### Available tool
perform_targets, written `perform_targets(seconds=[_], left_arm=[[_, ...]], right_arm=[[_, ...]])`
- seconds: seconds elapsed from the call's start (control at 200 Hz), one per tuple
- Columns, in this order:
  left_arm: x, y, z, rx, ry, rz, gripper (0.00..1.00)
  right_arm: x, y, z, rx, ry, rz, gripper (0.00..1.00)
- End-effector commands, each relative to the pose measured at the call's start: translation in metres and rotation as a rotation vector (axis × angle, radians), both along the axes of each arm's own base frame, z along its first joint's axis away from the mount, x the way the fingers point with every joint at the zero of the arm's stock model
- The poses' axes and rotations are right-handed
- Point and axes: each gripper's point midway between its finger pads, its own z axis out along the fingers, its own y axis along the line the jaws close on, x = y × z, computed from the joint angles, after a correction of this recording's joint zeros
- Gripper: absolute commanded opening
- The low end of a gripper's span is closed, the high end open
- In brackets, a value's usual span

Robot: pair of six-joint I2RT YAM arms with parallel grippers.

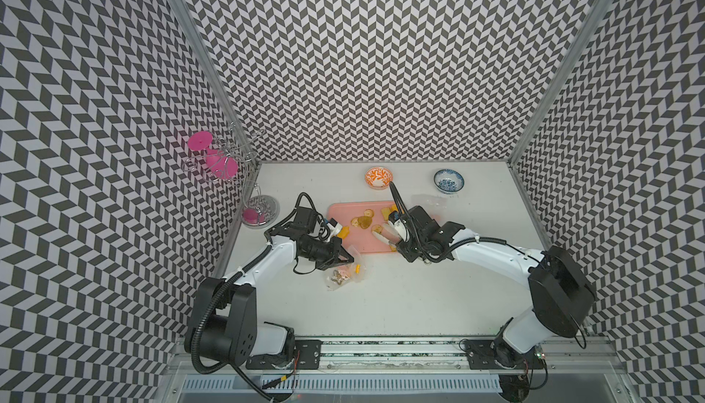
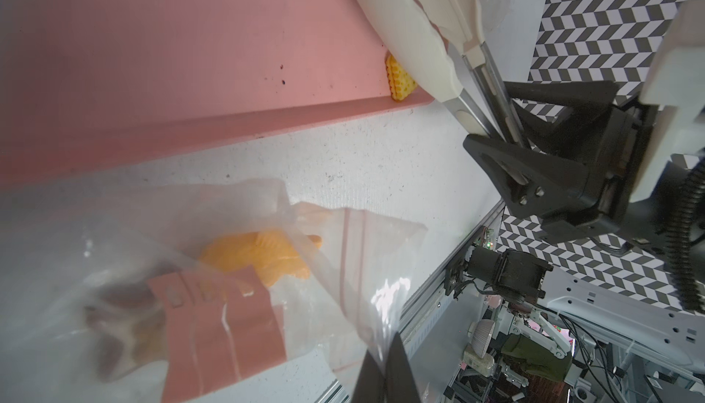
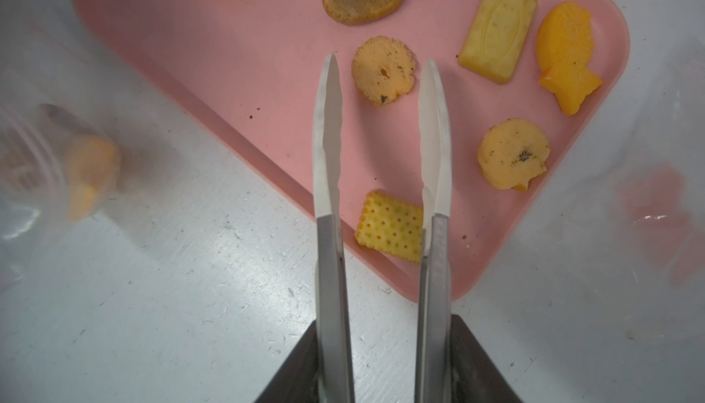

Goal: Put the cookies into a resealable bag to prevent moisture
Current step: Pick up the cookie from the tray.

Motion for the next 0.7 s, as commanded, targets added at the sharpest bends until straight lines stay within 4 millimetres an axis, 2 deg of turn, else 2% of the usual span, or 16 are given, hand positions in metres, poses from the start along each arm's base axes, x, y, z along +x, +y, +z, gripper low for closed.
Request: perform_targets(seconds=[0.0, 0.27, 0.696], left_arm=[[-0.002, 0.001, -0.002, -0.007, -0.013, -0.009, 0.00], [-0.002, 0.002, -0.006, 0.004, -0.009, -0.011, 0.00], [-0.004, 0.003, -0.013, 0.014, -0.003, -0.016, 0.00]], right_arm=[[0.014, 0.012, 0.010, 0.040, -0.062, -0.007, 0.48], [0.014, 0.027, -0.003, 0.042, -0.008, 0.044, 0.49], [0.020, 0.030, -0.024, -0.013, 0.032, 0.036, 0.47]])
